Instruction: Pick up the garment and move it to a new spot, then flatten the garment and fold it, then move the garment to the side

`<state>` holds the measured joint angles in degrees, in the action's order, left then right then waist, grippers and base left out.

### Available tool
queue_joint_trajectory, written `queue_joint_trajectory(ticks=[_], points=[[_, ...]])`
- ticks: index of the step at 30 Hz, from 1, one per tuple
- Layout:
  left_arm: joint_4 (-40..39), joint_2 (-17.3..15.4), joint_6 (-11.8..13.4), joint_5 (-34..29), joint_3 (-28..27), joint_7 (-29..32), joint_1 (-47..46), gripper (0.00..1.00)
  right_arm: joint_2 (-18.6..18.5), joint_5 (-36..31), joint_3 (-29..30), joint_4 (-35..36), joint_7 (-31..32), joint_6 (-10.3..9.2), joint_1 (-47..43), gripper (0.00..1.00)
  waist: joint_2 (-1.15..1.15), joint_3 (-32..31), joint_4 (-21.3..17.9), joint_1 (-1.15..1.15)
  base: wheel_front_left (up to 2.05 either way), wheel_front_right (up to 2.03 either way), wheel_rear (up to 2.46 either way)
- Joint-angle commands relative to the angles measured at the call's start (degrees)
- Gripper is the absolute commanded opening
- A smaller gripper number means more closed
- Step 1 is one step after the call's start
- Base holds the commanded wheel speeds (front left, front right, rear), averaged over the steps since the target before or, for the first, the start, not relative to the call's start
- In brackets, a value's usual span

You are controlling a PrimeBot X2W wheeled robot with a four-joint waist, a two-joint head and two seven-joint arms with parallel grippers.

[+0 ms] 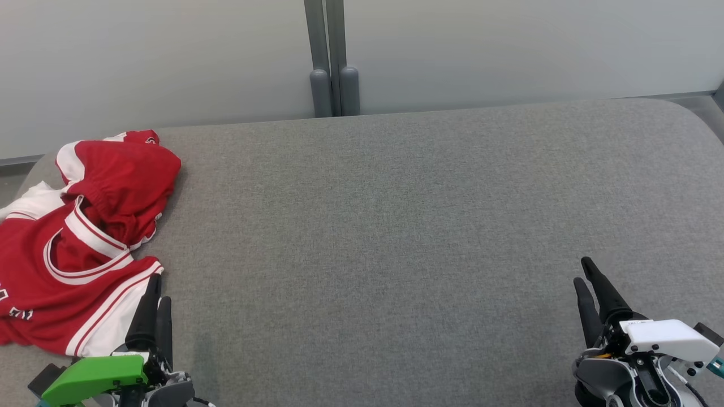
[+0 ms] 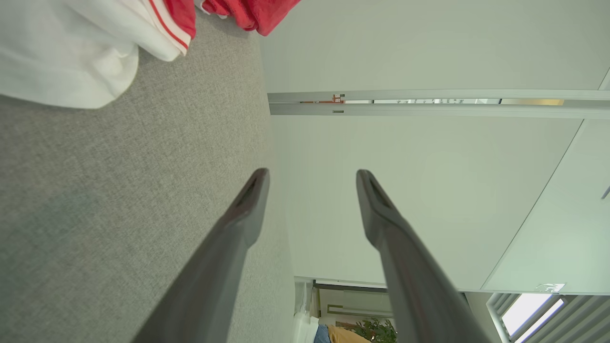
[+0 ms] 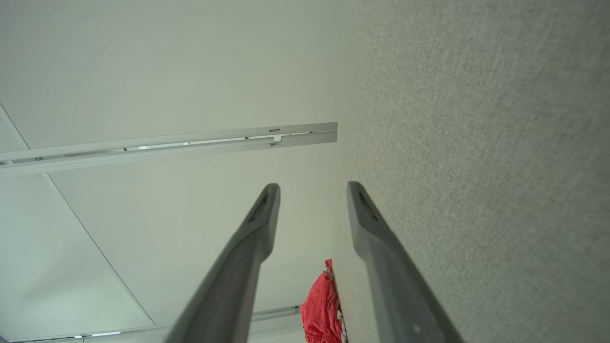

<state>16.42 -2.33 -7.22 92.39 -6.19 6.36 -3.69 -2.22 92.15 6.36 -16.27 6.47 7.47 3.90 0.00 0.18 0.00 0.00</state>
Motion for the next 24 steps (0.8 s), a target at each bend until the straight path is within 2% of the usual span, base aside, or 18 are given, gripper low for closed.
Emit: queue_joint_trajectory(ticks=[1,13,24], points=[[-1.3,-0.2,-0.1,-0.7,0.4,-0.8,-1.1,1.0,-0.2,-0.2,-0.4,1.4,-0.4,0.0,0.9,1.0,0.0,0.0,0.0,0.0,0.0,0.0,0.0],[-3.4,-0.3,-0.1,-4.5,2.4,-4.1,-1.5,1.0,-0.6,-1.4,-2.6,5.0,-3.3,0.0,0.8,1.0,0.0,-0.1,0.0,0.0,0.0,0.0,0.0],[-5.6,-0.3,-0.1,-15.1,3.0,-6.8,-1.7,1.0,-3.2,-8.2,-6.8,7.3,-6.8,0.01,1.4,1.0,0.0,-0.1,0.0,0.0,0.0,0.0,0.0]])
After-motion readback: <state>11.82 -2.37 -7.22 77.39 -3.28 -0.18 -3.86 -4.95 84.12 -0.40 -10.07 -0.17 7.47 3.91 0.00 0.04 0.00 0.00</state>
